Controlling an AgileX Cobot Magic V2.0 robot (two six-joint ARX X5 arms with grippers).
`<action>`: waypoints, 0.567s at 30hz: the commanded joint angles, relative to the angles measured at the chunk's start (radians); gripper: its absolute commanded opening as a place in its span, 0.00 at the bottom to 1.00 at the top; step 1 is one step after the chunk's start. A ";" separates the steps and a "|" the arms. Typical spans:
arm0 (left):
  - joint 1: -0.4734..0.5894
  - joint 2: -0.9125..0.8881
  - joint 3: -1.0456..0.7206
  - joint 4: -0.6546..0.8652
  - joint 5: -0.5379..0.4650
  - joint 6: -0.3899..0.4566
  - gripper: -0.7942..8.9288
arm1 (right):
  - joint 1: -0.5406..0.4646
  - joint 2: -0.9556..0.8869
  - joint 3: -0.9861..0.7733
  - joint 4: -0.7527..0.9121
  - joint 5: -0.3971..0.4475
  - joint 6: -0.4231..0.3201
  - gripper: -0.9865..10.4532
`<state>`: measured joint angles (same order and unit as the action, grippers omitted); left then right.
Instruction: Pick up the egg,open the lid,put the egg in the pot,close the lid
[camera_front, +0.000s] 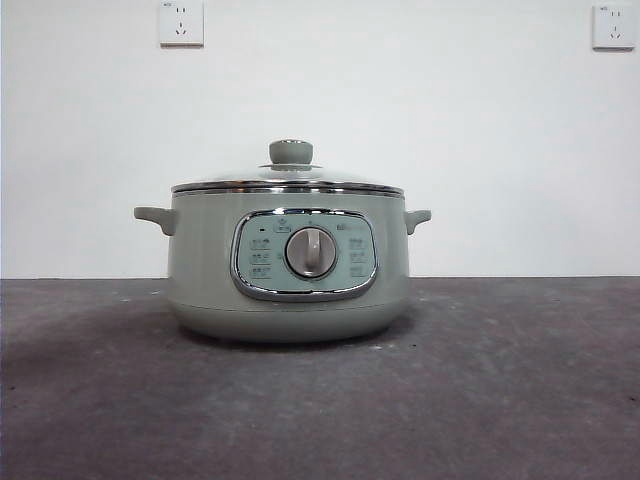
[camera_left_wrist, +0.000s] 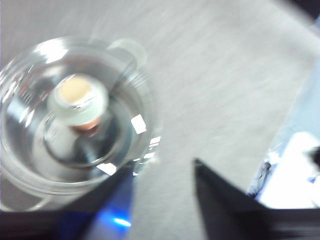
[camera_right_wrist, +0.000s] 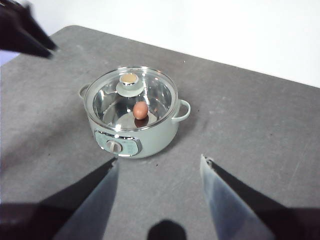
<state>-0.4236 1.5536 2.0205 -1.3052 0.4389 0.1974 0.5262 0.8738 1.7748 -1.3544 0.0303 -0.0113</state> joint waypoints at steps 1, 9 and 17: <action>-0.003 -0.066 -0.005 -0.011 0.013 -0.007 0.07 | 0.003 0.002 -0.026 -0.024 0.003 0.007 0.33; -0.007 -0.227 -0.005 -0.011 0.013 -0.018 0.07 | 0.003 0.002 -0.094 -0.024 0.003 -0.001 0.08; -0.007 -0.304 -0.005 -0.011 0.013 -0.037 0.07 | 0.003 0.002 -0.139 -0.024 0.000 0.006 0.08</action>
<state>-0.4286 1.2507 2.0209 -1.3159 0.4480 0.1734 0.5262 0.8757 1.6451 -1.3544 0.0296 -0.0113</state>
